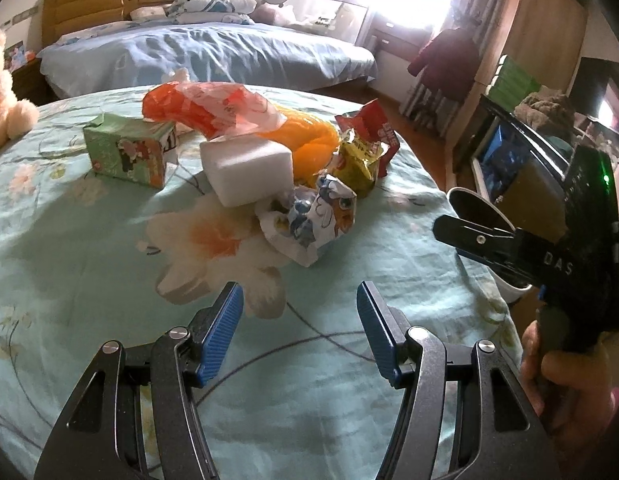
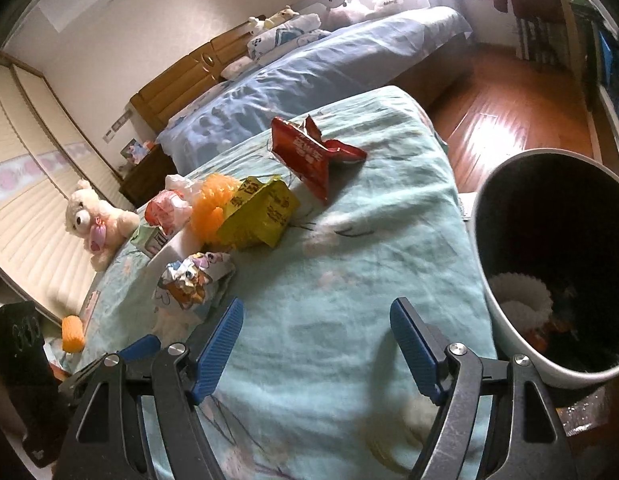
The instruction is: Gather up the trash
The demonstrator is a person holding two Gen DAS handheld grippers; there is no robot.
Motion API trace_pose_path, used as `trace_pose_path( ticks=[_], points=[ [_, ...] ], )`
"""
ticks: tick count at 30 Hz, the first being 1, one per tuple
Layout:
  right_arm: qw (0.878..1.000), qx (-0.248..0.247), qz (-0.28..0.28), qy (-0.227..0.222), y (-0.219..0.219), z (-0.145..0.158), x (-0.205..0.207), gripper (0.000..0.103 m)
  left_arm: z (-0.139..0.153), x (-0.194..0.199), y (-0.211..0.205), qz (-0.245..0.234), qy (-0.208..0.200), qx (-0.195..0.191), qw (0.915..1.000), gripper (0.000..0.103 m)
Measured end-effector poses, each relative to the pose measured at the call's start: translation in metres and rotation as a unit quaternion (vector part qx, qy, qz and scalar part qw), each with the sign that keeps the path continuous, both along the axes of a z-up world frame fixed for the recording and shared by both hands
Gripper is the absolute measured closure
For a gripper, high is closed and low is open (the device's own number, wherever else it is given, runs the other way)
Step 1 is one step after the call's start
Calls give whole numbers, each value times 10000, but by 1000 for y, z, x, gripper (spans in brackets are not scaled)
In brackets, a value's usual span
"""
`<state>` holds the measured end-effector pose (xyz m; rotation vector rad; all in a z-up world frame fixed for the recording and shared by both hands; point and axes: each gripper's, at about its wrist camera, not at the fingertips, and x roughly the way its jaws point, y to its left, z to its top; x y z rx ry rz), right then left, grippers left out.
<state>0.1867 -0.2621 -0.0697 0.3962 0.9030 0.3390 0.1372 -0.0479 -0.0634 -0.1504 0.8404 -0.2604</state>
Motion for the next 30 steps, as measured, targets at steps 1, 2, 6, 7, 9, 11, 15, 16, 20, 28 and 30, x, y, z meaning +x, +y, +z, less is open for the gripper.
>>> trace_pose_path(
  ticks=[1, 2, 6, 7, 9, 11, 15, 16, 20, 28, 30],
  points=[
    [10000, -18, 25, 7, 2, 0, 3, 27, 0, 3, -1, -12, -4, 5, 10000, 43],
    [10000, -31, 37, 9, 2, -1, 4, 28, 0, 4, -2, -20, -12, 0, 10000, 43],
    [10000, -40, 54, 42, 3, -2, 11, 32, 2, 17, -8, -101, -59, 11, 9999, 43],
    [10000, -39, 54, 44, 3, -2, 12, 32, 2, 20, -10, -128, -63, 6, 9999, 44],
    [10000, -39, 48, 47, 3, -2, 15, 33, 3, 27, -14, -203, -76, -14, 9998, 46],
    [10000, -28, 57, 53, 3, -2, 17, 34, 1, 34, -17, -282, -34, -4, 9996, 65],
    [9998, -20, 180, 39, 13, -2, 24, 34, -5, 43, -13, -282, 214, -126, 9993, 96],
    [9997, -25, 223, 39, 17, -2, 26, 34, -6, 43, -10, -266, 231, -182, 9992, 99],
    [9993, -70, 367, 39, 33, -4, 38, 34, -3, 39, -3, -179, 140, -112, 9997, 102],
    [9985, -278, 462, -47, 53, -4, 59, 52, -4, 29, 20, 30, 109, -91, 9999, 102],
    [9982, -335, 496, -44, 56, -5, 62, 62, -5, 27, 22, -9, 114, -119, 9999, 102]
  ],
)
